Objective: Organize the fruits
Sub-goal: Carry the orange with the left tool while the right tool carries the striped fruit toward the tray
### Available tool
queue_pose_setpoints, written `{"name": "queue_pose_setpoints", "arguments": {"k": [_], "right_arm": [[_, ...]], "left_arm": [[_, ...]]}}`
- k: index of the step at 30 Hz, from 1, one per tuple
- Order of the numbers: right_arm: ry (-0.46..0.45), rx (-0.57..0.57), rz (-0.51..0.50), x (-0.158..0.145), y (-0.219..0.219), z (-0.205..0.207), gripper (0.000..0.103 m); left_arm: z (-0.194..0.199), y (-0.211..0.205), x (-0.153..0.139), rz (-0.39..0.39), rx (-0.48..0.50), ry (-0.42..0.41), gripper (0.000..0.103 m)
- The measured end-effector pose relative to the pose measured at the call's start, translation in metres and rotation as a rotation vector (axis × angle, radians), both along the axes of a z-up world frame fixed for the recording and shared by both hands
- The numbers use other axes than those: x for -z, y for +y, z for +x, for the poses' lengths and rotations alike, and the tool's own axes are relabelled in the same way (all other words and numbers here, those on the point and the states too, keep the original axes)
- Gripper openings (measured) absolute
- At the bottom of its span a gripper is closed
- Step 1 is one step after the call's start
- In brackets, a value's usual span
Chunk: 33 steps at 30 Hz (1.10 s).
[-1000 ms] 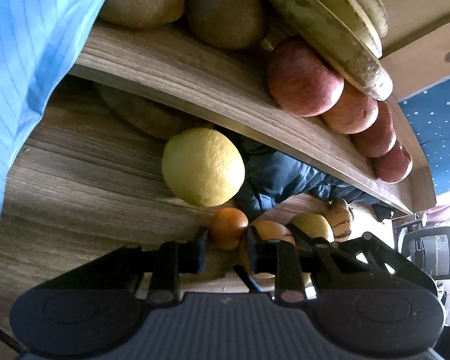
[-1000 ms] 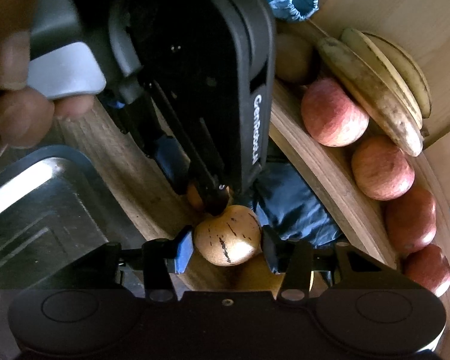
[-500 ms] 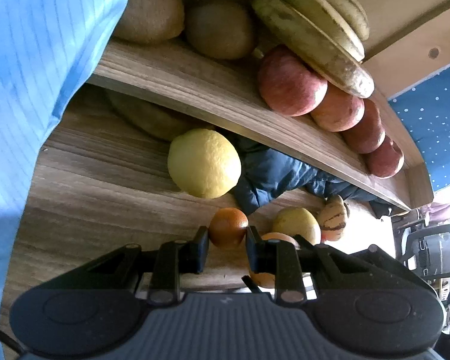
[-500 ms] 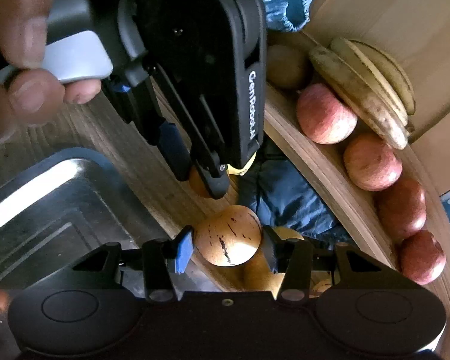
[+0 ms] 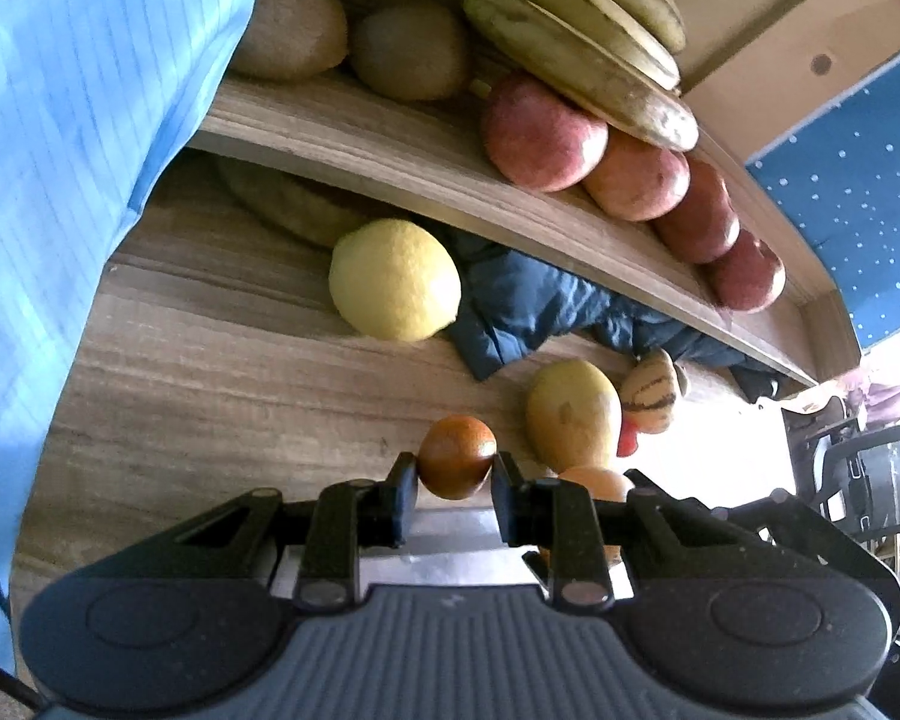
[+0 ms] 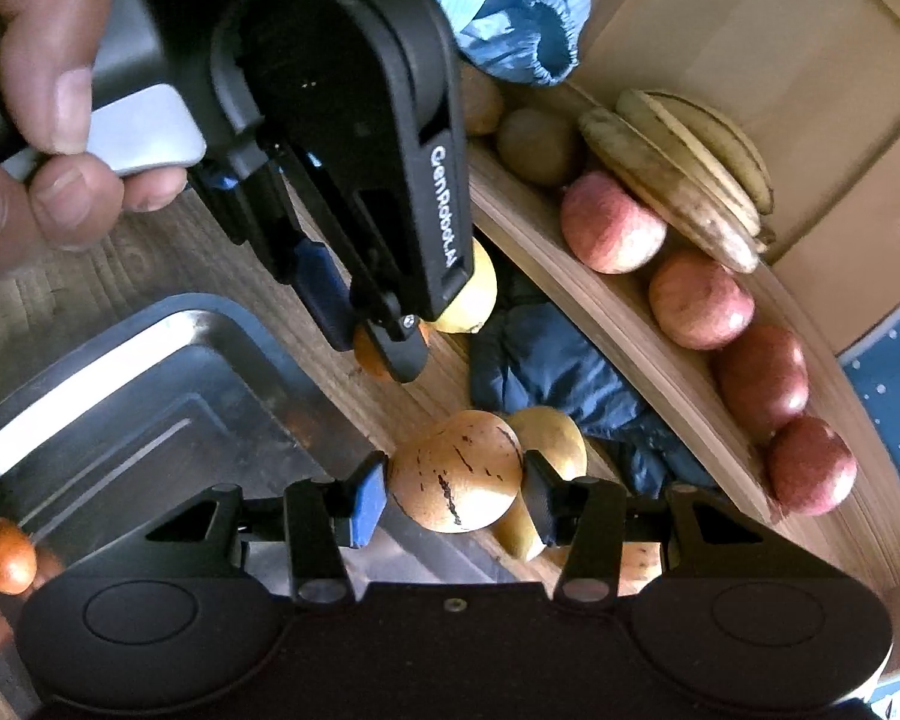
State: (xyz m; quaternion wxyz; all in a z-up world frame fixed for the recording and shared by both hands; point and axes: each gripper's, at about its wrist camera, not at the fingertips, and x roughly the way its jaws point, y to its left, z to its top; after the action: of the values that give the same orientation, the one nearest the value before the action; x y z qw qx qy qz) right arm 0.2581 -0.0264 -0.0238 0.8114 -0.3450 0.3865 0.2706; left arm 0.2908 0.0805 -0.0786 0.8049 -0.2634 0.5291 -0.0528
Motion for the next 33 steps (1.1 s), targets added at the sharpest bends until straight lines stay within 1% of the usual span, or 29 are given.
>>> {"name": "queue_pose_setpoints", "arguments": {"k": [13, 23, 28, 29, 33], "right_arm": [[-0.002, 0.035, 0.019, -0.009, -0.025, -0.027, 0.05], [0.014, 0.062, 0.023, -0.011, -0.046, -0.057, 0.05], [0.03, 0.074, 0.033, -0.009, -0.053, -0.071, 0.05], [0.033, 0.075, 0.035, -0.009, -0.054, -0.074, 0.05], [0.044, 0.081, 0.045, -0.009, -0.057, -0.086, 0.05]], "left_arm": [[-0.036, -0.017, -0.003, 0.023, 0.039, 0.018, 0.029], [-0.066, -0.037, 0.0, 0.052, 0.079, 0.049, 0.029], [-0.082, -0.044, 0.0, 0.058, 0.085, 0.055, 0.029], [-0.085, -0.045, 0.001, 0.059, 0.06, 0.057, 0.029], [-0.096, -0.05, 0.003, 0.064, 0.065, 0.067, 0.029]]}}
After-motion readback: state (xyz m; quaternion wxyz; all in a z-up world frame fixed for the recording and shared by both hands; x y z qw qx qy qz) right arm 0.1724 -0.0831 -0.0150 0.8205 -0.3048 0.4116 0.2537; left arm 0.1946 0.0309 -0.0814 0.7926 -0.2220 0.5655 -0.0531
